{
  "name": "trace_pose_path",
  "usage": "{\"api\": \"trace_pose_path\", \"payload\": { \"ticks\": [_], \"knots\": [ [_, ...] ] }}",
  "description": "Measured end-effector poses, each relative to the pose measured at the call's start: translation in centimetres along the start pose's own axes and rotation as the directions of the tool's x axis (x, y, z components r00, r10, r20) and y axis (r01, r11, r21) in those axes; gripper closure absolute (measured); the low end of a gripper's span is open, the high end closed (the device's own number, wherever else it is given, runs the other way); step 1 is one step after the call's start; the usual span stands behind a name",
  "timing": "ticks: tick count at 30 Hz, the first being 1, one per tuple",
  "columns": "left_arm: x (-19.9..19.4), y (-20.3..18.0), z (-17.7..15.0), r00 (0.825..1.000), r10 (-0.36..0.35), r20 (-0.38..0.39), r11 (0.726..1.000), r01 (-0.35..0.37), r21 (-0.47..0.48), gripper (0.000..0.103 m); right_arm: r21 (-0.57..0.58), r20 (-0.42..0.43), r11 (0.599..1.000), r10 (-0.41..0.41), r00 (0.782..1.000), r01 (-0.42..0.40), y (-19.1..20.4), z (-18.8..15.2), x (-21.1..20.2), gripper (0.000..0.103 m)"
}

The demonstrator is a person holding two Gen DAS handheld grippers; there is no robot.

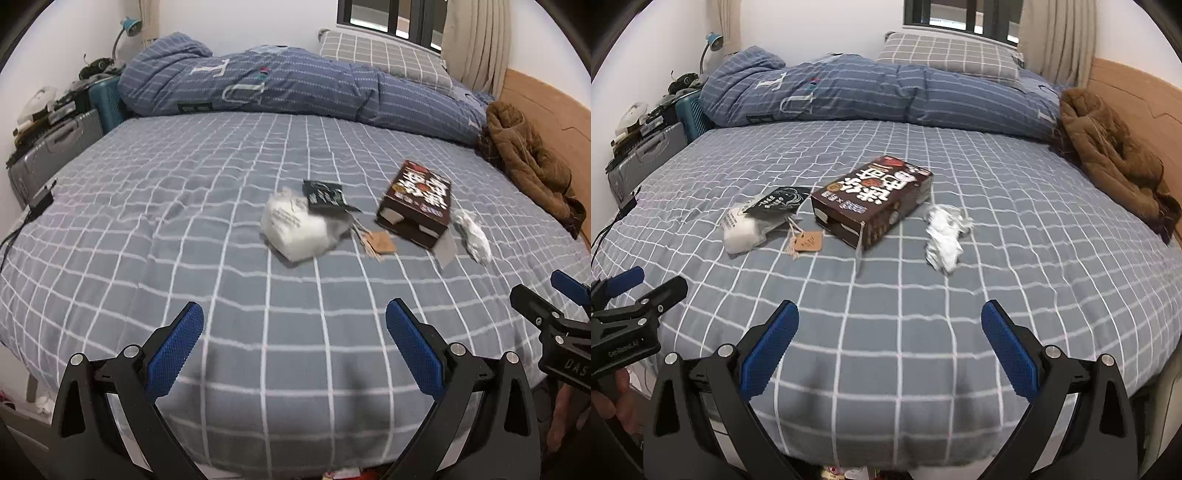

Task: Collect trash
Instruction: 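Grasp the black wipe packet with the left tool while the right tool grasps the white tissue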

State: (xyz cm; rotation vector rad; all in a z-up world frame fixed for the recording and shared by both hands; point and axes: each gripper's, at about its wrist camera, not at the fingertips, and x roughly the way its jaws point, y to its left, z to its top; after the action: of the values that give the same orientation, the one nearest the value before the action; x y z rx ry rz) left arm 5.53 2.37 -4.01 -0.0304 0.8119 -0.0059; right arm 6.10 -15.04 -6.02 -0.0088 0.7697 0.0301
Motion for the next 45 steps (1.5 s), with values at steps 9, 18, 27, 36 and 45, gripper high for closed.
{"api": "trace_pose_path", "payload": {
  "ticks": [9,18,27,36,45],
  "knots": [
    [3.7,1.2,2.8,1.000,0.009,-0.017,1.000,-0.010,-0.013,0.006,-0.009,-0.016,1.000,0.010,1.000,-0.010,0.4,2.8,3.7,0.008],
    [7.5,0.9,6.2,1.000,-0.007,-0.027,1.000,0.007,-0.013,0.006,0.033,-0.018,0.999,-0.020,1.000,0.020,-1.7,6.3,7.0,0.008],
    [11.5,-1.7,10.8,0.999,-0.046,-0.024,0.999,0.046,0.019,0.006,0.119,-0.030,0.990,-0.070,0.997,0.074,-5.6,9.5,9.7,0.008],
    [16.9,-3.7,12.7,0.995,-0.016,-0.094,0.998,0.022,0.064,0.008,0.181,-0.160,0.978,-0.073,0.984,0.102,-10.0,8.8,13.4,0.009],
    [20.0,-4.7,12.1,0.988,-0.023,-0.155,0.995,0.037,0.088,0.034,0.125,-0.197,0.989,-0.049,0.979,0.074,-8.8,8.2,15.2,0.031]
  ]
}}
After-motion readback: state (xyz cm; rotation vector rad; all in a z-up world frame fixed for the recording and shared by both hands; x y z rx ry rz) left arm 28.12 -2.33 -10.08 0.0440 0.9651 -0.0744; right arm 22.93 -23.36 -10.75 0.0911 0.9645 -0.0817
